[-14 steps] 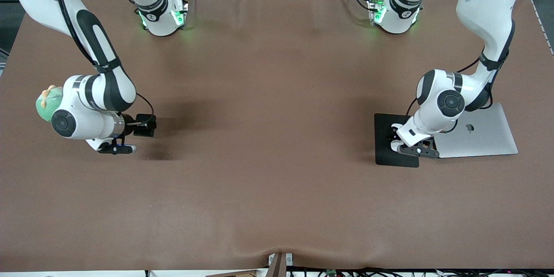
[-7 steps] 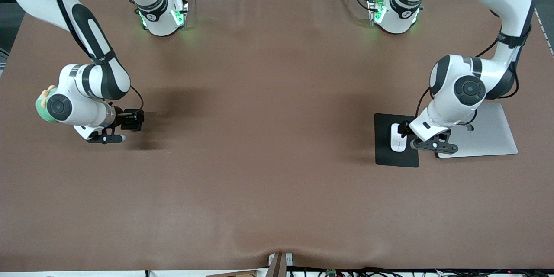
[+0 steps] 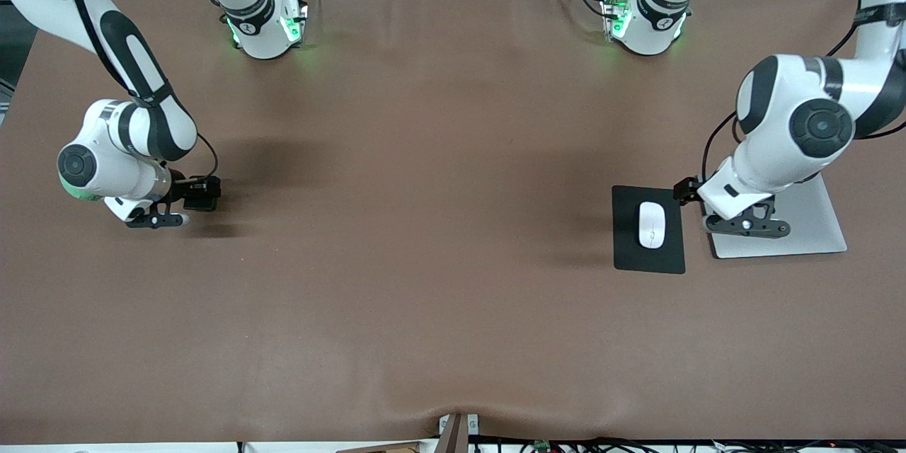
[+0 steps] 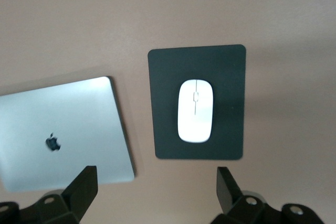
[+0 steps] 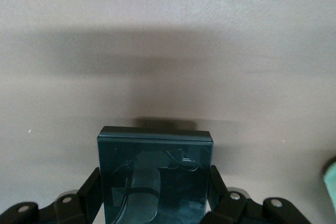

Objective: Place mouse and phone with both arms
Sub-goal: 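Open the left gripper and lift away while the right gripper lowers the phone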

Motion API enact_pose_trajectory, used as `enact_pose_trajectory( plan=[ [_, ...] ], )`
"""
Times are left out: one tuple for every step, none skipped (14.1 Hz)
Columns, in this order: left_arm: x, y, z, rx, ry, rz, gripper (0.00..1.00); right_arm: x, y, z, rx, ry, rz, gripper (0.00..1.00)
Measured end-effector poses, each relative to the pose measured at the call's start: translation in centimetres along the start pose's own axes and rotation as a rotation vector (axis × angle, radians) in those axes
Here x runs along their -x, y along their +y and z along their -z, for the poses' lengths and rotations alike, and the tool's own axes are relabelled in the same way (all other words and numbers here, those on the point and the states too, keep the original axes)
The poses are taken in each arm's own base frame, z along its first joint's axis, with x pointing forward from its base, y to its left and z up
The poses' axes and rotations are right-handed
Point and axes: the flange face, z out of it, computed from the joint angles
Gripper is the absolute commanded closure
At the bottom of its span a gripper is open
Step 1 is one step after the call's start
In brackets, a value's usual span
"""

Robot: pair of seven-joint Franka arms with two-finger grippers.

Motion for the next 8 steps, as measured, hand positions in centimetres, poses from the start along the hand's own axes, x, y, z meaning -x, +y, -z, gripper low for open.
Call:
enact_pose_trajectory(
  plan=[
    [0.1,-0.3,1.9,0.000,-0.010,0.009,0.00,0.1,-0.1,-0.6,-0.002,-0.004,0.002,1.00],
    [0.1,-0.6,3.8,-0.001,-0.016,0.016,0.00,0.2,-0.2,-1.1,-0.004,-0.011,0.004,0.57],
    [0.1,-0.9,5.6,-0.003,-0.021,0.023,0.00,0.2,-0.3,-1.5,-0.005,-0.016,0.004,0.03],
    [0.2,-1.1,7.2,-0.005,-0.026,0.027,0.00,0.2,-0.3,-1.5,-0.005,-0.016,0.005,0.00],
    [0.3,-1.2,8.7,-0.006,-0.032,0.029,0.00,0.2,-0.3,-1.5,-0.005,-0.017,0.005,0.00],
    [0.5,-1.1,10.3,-0.006,-0.036,0.029,0.00,0.2,-0.3,-1.4,-0.006,-0.021,0.005,0.00],
    [0.7,-0.9,11.9,-0.005,-0.032,0.028,0.00,0.1,-0.2,-1.3,-0.007,-0.031,0.004,0.00],
    [0.9,-0.8,13.4,0.000,-0.018,0.029,0.00,-0.1,-0.1,-0.9,-0.009,-0.042,0.002,0.00]
  ],
)
